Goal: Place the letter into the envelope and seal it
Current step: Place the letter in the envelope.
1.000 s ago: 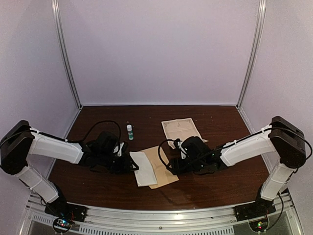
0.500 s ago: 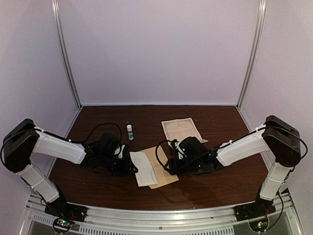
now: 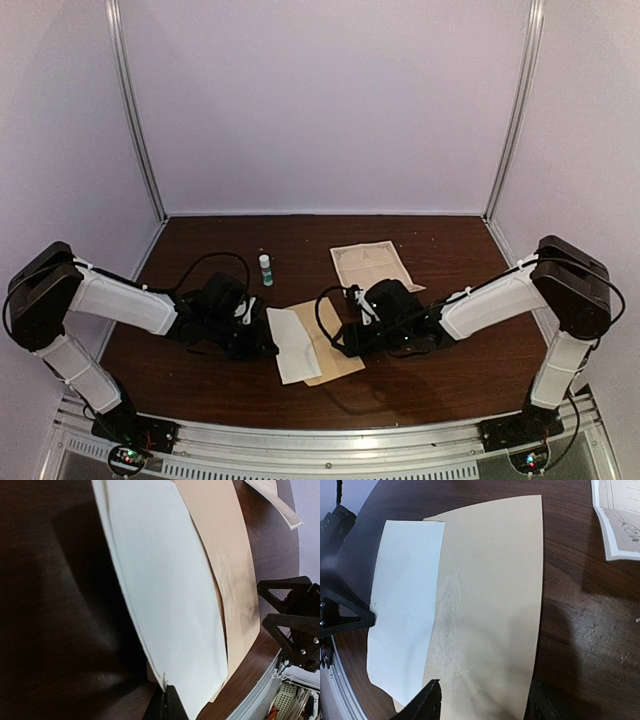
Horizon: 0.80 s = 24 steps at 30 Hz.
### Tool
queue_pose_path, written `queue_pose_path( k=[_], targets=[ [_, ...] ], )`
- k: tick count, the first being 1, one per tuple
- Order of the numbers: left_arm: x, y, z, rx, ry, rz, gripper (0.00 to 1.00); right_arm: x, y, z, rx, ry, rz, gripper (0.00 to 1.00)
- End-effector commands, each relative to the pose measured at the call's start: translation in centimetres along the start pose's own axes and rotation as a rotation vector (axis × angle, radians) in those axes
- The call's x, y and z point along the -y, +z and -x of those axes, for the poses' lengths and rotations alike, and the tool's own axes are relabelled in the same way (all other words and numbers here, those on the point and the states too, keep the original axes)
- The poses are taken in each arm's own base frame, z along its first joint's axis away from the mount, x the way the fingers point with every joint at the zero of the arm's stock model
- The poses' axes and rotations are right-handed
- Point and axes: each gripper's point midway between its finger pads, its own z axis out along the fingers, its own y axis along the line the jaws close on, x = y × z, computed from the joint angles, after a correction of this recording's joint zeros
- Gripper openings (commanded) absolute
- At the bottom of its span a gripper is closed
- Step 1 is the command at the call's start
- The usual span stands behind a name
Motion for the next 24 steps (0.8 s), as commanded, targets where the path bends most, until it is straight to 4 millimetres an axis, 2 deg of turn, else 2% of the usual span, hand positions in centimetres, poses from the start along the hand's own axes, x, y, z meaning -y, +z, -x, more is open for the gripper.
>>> queue_pose_path(
  k=[1, 24],
  targets=[
    [0.8, 0.2, 0.4, 0.013, 0.02, -0.026, 0.0, 0.1, 0.8, -1.8, -0.06, 0.019, -0.001, 0.6],
    [1.0, 0.4, 0.8, 0.01, 0.042, -0.017, 0.0, -1.6, 1.0, -3.5, -0.096, 0.014, 0.037, 0.6]
  ],
)
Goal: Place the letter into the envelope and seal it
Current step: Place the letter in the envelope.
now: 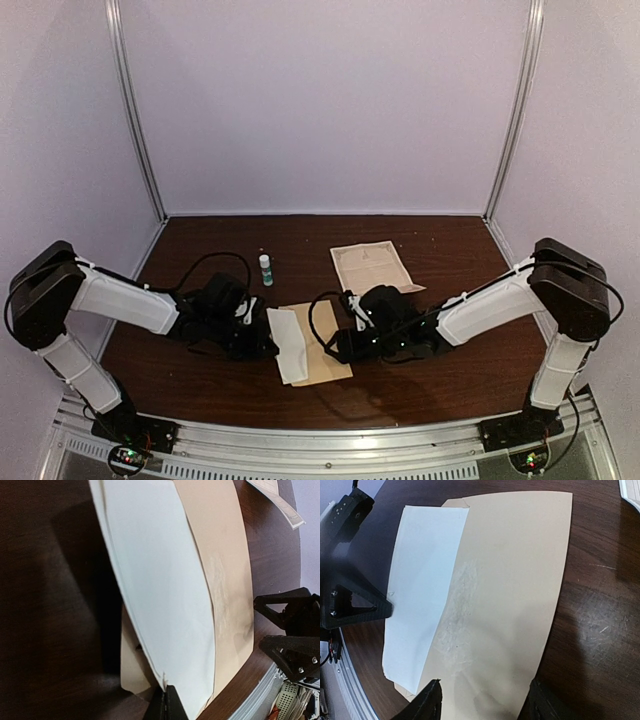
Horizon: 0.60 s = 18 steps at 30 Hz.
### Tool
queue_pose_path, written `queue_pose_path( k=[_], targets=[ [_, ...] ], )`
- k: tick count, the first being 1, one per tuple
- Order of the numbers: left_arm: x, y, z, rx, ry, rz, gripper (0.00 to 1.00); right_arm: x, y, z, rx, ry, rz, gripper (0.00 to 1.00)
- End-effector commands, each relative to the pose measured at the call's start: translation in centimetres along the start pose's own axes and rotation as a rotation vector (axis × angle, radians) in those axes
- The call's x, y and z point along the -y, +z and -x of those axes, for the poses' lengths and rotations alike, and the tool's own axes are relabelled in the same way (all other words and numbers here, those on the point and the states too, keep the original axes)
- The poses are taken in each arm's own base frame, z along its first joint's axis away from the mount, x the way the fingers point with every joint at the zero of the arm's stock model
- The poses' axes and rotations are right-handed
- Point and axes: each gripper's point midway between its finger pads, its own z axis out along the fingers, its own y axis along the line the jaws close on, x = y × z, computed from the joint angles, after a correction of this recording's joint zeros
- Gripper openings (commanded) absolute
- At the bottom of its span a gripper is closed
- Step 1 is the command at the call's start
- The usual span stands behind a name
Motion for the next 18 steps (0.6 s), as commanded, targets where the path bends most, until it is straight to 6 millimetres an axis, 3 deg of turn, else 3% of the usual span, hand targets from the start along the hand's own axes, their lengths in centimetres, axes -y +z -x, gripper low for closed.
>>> queue_pose_path(
  k=[1, 18],
  targets=[
    [1.1, 0.3, 0.8, 0.013, 0.038, -0.023, 0.0, 0.3, 0.7, -2.3, -0.08, 0.011, -0.009, 0.6],
    [1.7, 1.3, 1.1, -0.01, 0.074, -0.036, 0.0, -1.0, 1.2, -2.2, -0.08, -0.002, 0.013, 0.6]
  ],
)
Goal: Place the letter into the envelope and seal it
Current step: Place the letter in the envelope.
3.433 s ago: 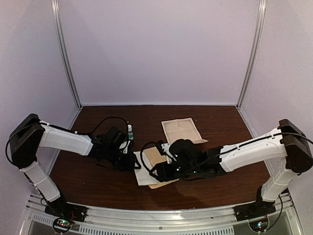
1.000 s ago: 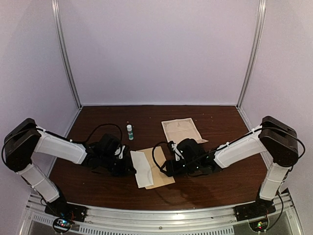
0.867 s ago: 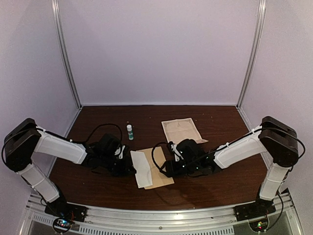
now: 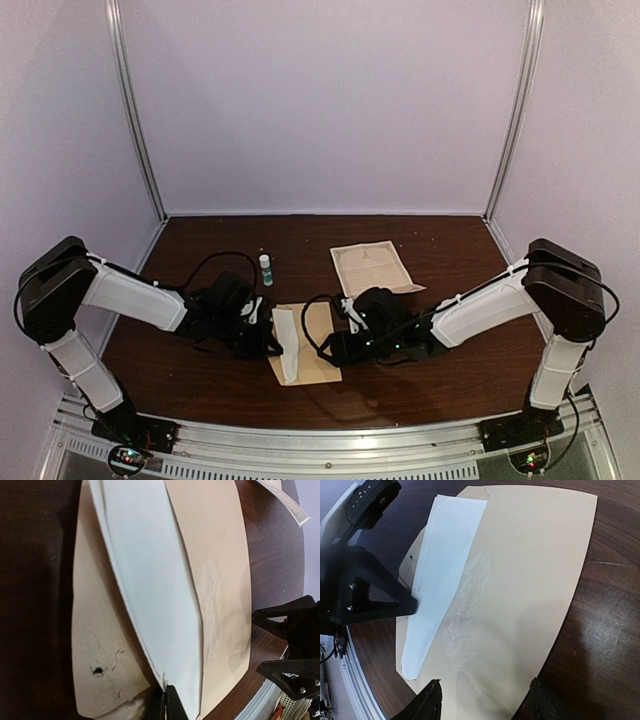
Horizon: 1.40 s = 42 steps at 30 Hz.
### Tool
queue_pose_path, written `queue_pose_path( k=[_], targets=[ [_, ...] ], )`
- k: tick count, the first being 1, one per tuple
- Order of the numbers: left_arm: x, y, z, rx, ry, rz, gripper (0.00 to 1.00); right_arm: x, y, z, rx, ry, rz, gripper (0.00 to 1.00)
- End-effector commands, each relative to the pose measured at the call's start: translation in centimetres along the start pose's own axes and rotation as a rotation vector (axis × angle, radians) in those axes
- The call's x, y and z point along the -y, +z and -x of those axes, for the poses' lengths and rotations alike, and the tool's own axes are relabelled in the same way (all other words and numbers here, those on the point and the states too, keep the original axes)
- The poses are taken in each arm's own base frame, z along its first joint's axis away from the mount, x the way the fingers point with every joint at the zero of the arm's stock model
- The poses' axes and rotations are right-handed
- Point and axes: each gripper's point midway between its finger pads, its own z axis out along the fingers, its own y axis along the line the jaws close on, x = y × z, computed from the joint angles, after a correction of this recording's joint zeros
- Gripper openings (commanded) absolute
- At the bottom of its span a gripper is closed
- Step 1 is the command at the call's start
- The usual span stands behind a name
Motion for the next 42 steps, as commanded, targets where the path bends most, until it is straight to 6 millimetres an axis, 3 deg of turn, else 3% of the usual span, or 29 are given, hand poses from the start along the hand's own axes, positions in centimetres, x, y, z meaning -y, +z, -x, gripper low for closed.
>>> queue_pose_path(
  k=[1, 6, 12, 17, 42],
  targets=[
    [1.6, 0.2, 0.9, 0.013, 0.05, -0.041, 0.0, 0.7, 0.4, -1.6, -0.058, 0.012, -0.034, 0.6],
    [1.3, -0.3, 1.3, 0.035, 0.062, -0.007, 0.01, 1.0, -0.5, -0.9, -0.033, 0.005, -0.073, 0.62],
    [2.3, -1.4, 2.2, 0.078, 0.085, -0.012, 0.25, 1.4, -2.1, 0.6, 0.014, -0.01, -0.128, 0.69],
    [2.1, -2.1, 2.9, 0.104, 0.094, 0.019, 0.35, 1.2, -3.1, 1.9, 0.052, -0.01, -0.133, 0.73],
    [0.3, -1.1, 4.4, 0.101, 0.111, 0.086, 0.35, 2.9, -0.1, 4.4, 0.065, 0.037, -0.162, 0.63]
  ],
)
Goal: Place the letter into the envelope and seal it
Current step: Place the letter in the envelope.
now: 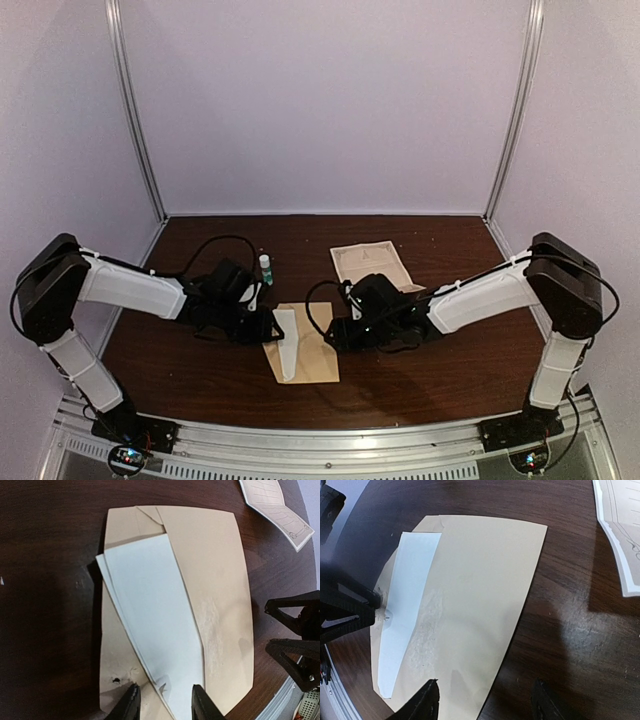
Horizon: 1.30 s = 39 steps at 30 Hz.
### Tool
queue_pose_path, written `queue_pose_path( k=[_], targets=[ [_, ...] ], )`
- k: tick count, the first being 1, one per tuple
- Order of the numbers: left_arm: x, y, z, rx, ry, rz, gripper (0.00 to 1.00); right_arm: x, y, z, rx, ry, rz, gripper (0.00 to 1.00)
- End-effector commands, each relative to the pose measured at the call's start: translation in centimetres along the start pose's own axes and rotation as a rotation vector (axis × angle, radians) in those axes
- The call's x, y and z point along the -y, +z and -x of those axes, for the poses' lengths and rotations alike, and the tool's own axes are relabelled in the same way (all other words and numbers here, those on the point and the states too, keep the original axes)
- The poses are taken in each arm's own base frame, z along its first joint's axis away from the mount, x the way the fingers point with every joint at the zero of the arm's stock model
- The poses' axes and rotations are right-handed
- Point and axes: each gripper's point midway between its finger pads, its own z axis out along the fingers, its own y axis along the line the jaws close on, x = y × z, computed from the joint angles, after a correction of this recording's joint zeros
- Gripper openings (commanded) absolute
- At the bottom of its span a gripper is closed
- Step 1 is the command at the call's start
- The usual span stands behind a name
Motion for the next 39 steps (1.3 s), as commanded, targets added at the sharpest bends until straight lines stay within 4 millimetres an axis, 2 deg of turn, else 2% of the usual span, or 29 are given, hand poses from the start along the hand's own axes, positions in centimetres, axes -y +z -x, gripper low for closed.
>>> queue_pose_path(
  k=[1, 13, 29, 39],
  targets=[
    [0.4, 0.3, 1.1, 0.021, 0.026, -0.008, 0.35, -0.2, 0.6, 1.2, 0.022, 0.006, 0.0, 0.62],
    [0.0, 1.1, 0.6, 0.001, 0.027, -0.011, 0.26, -0.2, 2.1, 0.2, -0.025, 0.016, 0.014, 0.55],
    [0.1, 2.4, -0.3, -0.05, 0.033, -0.044, 0.21, -0.5, 2.8, 0.2, -0.04, 0.022, 0.027, 0.52],
    [0.7, 2.8, 0.3, -0.038, 0.048, -0.07, 0.19, -0.4, 3.2, 0.0, -0.047, 0.024, 0.026, 0.51]
  ],
)
